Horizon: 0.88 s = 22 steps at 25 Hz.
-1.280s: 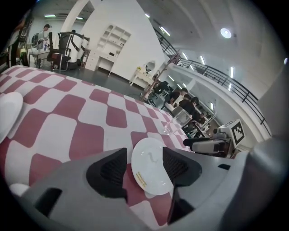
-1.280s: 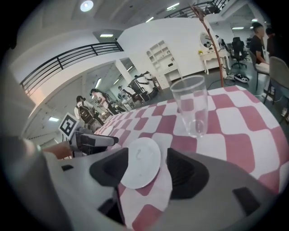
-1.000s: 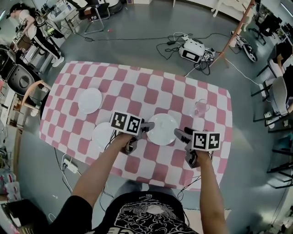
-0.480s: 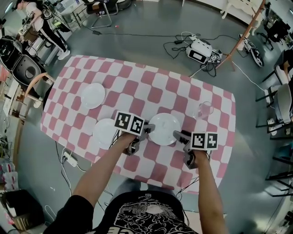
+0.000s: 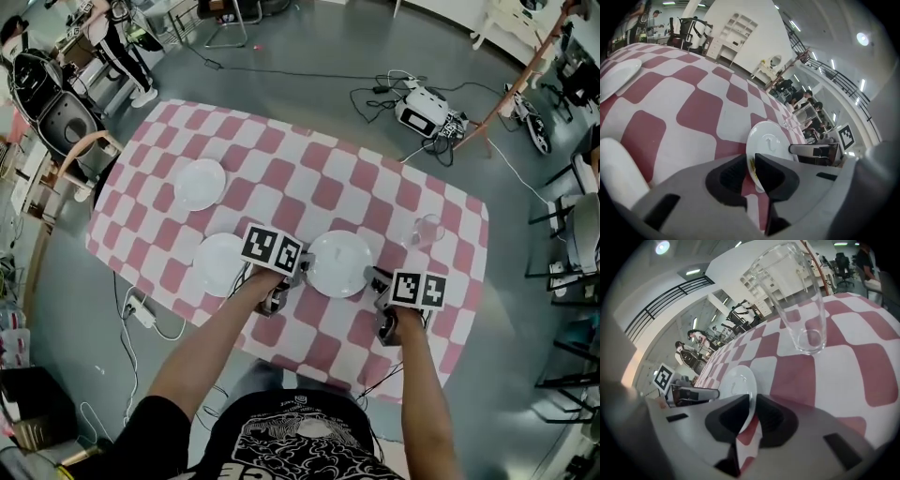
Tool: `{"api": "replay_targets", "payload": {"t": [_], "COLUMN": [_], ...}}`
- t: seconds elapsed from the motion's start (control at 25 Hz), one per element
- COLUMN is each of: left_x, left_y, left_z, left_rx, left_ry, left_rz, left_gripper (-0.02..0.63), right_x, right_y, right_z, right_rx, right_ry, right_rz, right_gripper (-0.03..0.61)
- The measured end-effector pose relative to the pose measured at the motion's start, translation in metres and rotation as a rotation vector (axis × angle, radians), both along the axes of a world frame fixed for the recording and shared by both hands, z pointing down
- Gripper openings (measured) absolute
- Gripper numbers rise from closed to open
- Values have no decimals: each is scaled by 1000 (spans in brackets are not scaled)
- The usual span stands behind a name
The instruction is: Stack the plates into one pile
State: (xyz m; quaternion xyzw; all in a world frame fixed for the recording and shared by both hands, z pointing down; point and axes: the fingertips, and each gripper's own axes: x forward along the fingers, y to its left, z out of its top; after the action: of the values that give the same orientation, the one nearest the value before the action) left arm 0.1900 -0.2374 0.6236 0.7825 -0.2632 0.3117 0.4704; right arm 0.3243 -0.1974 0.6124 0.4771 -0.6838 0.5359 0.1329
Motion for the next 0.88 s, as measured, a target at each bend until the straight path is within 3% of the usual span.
{"api": "replay_targets", "payload": {"t": [0.4,0.88], "left_x": [-54,-166], "left_y": [-11,-2], "left_z": [-32,-51], "left_rx": [85,131], "left_ry": [13,-2], "left_rz": [-160,-350], "left_gripper": [51,51], "right_x": [-48,-156], "right_y": [-25,-39], "right_z": [-29,-43], "right_rx": [78,114], "right_ry": [-43,-98], "right_rz": [-126,-293], "right_gripper": [38,37]}}
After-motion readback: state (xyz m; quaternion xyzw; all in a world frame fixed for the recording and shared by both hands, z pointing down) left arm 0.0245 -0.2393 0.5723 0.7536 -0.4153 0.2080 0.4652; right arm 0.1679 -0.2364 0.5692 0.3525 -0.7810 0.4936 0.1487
